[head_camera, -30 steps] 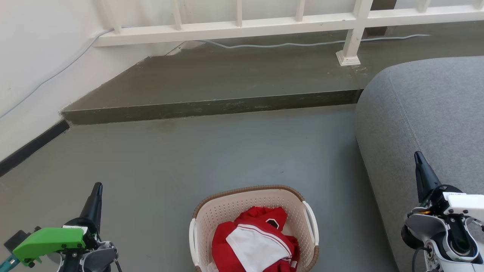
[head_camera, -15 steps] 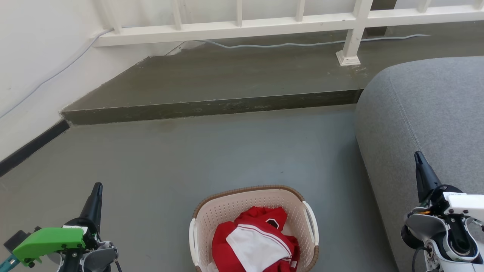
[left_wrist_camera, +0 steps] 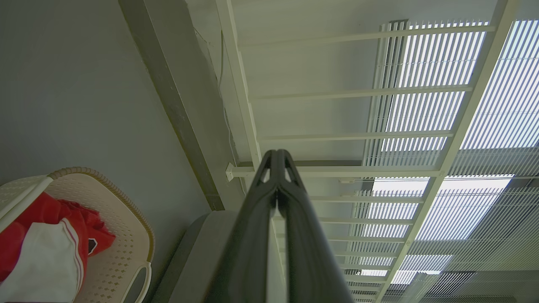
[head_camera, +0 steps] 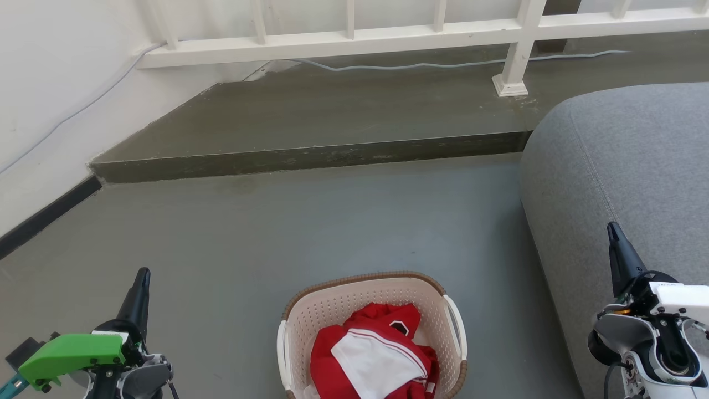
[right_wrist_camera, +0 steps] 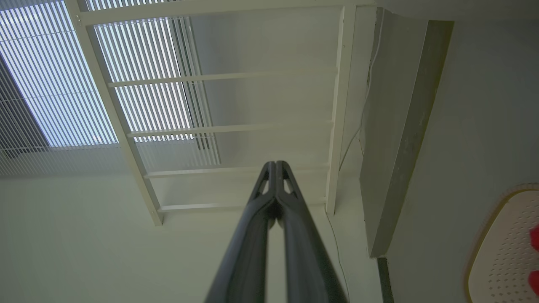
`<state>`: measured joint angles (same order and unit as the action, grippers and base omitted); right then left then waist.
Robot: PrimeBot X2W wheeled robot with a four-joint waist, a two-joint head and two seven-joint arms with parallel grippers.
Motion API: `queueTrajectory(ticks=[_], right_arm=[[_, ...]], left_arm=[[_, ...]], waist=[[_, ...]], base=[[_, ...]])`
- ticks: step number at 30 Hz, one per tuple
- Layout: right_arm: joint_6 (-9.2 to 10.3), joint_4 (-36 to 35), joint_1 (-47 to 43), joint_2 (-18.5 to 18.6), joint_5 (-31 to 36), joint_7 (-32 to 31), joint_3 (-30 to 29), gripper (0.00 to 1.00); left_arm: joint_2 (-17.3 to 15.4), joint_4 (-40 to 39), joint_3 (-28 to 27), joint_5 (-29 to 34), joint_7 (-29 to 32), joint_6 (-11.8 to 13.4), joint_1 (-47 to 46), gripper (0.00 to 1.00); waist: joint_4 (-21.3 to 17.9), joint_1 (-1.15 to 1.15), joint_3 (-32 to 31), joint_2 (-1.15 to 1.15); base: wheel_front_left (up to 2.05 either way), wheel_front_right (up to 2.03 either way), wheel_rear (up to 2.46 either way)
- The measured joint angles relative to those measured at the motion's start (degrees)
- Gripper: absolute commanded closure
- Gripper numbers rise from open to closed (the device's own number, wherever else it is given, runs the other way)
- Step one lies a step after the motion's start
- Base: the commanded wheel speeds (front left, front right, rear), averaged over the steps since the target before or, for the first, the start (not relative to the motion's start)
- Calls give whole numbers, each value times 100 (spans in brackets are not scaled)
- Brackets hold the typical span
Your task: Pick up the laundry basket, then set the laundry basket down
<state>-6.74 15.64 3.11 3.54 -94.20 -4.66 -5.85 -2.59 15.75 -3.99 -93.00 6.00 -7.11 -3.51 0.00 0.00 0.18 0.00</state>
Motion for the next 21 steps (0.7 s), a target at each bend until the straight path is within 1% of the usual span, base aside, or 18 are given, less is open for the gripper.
queueTrajectory(ticks=[4, 5, 6, 7, 8, 11, 21], right_arm=[[0, 0, 0, 0, 0, 0, -2, 100], [1, 9, -2, -2, -1, 1, -1, 0], [18, 46, -22, -11, -3, 2, 5, 0], [25, 111, -67, -33, -3, 2, 10, 100], [26, 172, -131, -60, -3, 2, 19, 0], [27, 275, -279, -145, -3, 8, 38, 0], [27, 114, -256, -146, -11, 119, 98, 0]], left_arm=[[0, 0, 0, 0, 0, 0, 0, 100], [1, 10, 2, 0, 0, 1, 2, 0], [7, 56, 13, 0, -1, 2, 18, 0], [23, 118, 26, 0, -1, 5, 60, 100], [46, 188, 34, 0, -1, 7, 113, 0], [119, 275, 45, 0, -1, 11, 249, 0], [123, 193, 69, 43, -111, 11, 241, 0]], waist=[[0, 0, 0, 0], [0, 0, 0, 0], [0, 0, 0, 0], [0, 0, 0, 0], [0, 0, 0, 0], [-1, 0, 0, 0], [-5, 0, 17, 0]], base=[[0, 0, 0], [0, 0, 0], [0, 0, 0], [0, 0, 0], [0, 0, 0], [0, 0, 0], [0, 0, 0]])
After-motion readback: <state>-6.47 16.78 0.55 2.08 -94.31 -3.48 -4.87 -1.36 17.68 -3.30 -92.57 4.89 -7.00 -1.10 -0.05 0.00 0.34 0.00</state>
